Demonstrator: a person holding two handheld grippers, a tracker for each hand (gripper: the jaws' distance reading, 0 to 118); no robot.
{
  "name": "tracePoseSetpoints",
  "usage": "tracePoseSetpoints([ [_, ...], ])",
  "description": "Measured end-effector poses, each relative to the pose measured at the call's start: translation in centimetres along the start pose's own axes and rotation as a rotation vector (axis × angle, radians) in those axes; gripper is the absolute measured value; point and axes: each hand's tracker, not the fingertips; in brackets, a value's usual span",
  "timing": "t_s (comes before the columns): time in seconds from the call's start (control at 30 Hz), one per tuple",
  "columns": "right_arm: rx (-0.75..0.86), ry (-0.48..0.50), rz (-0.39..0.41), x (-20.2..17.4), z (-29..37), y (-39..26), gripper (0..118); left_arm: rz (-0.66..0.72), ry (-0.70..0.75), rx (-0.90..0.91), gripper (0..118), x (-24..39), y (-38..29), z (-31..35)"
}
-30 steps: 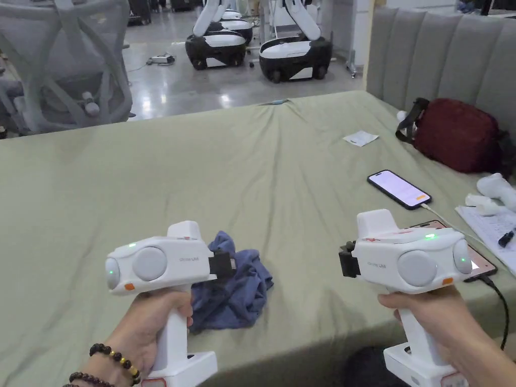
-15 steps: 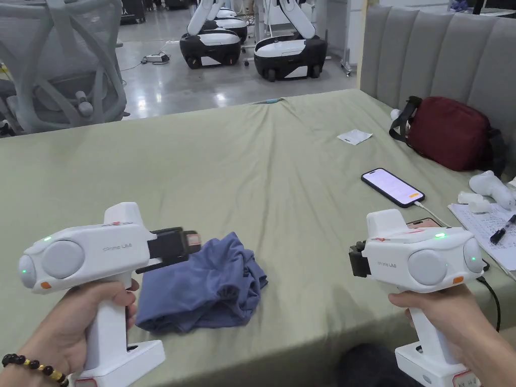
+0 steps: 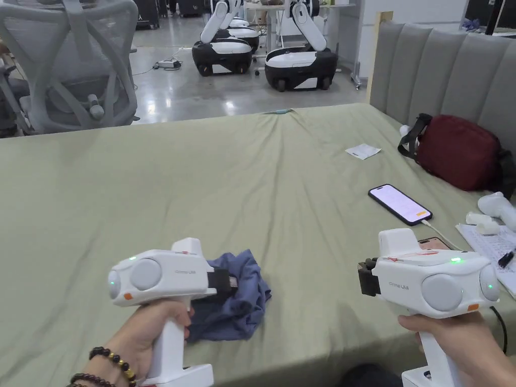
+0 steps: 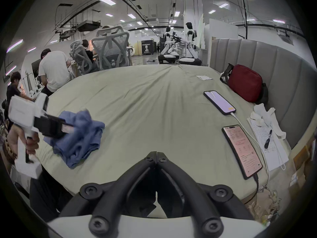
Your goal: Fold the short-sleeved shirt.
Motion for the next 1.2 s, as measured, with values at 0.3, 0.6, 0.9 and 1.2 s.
tracePoseSetpoints([
  [0.3,0.026,0.007,-0.047,-0.8,-0.2,-0.3,0,0.032,-0.04,-0.006,0,0.5,0.1,-0.3],
  [0.6,0.031,0.322,0.015,-10.8,-3.7,4.7,0,0.028,0.0,0.222,0,-3.8,0.3,10.6],
  [0.9,-0.112,0.325,0.091,-13.9,-11.2,0.6,0,0.126,0.094,0.222,49,-9.3,-2.4,15.1],
  [1.2,-0.106,0.291,0.088,-14.7,-10.3,0.8,0,0.117,0.085,0.146,106,-7.9,-1.4,8.8],
])
